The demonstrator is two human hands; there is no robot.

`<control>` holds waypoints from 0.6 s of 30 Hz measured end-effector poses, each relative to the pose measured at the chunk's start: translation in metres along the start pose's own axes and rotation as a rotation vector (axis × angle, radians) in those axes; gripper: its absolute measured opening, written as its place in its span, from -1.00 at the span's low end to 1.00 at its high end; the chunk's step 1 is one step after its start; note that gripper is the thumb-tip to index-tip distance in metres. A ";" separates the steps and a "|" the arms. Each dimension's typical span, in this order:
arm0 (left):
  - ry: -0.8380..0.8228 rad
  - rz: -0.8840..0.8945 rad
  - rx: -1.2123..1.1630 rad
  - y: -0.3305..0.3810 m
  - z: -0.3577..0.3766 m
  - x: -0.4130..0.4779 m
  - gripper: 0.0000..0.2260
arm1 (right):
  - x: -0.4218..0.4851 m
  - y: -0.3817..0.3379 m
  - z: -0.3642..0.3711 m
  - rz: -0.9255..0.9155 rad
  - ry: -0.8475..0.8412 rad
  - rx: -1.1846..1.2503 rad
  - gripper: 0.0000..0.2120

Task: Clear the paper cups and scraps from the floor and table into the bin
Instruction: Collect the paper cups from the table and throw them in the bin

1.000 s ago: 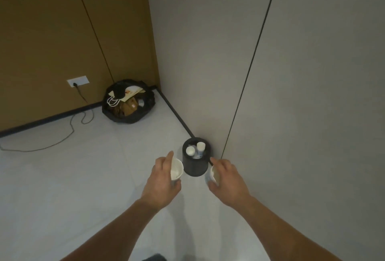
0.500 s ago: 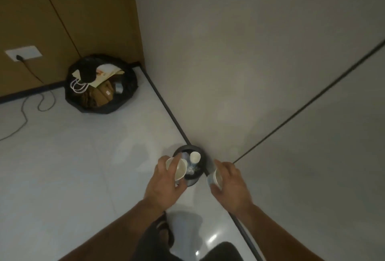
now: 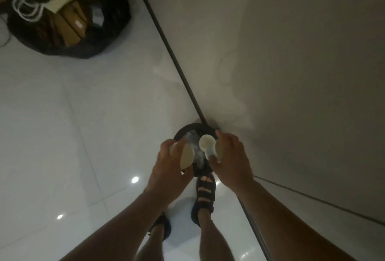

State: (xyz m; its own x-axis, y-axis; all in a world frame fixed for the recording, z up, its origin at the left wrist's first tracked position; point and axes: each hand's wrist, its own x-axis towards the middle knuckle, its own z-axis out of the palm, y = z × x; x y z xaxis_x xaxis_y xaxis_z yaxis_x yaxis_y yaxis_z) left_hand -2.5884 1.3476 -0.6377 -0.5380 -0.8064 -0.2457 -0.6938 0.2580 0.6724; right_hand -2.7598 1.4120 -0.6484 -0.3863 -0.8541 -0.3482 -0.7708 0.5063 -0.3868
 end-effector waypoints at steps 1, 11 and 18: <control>0.005 -0.021 -0.012 -0.012 0.019 0.009 -0.42 | 0.017 0.009 0.015 0.001 -0.006 -0.005 -0.31; -0.055 -0.144 -0.063 -0.110 0.159 0.055 -0.34 | 0.115 0.075 0.133 -0.077 -0.054 -0.153 -0.31; 0.004 -0.087 0.094 -0.128 0.189 0.067 -0.33 | 0.121 0.095 0.178 -0.112 -0.127 -0.199 -0.19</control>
State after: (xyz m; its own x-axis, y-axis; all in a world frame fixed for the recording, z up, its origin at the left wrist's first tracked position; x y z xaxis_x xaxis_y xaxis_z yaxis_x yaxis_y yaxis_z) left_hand -2.6260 1.3612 -0.8727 -0.4720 -0.8299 -0.2974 -0.7797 0.2354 0.5802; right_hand -2.7894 1.3782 -0.8794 -0.2358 -0.8753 -0.4222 -0.8943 0.3654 -0.2581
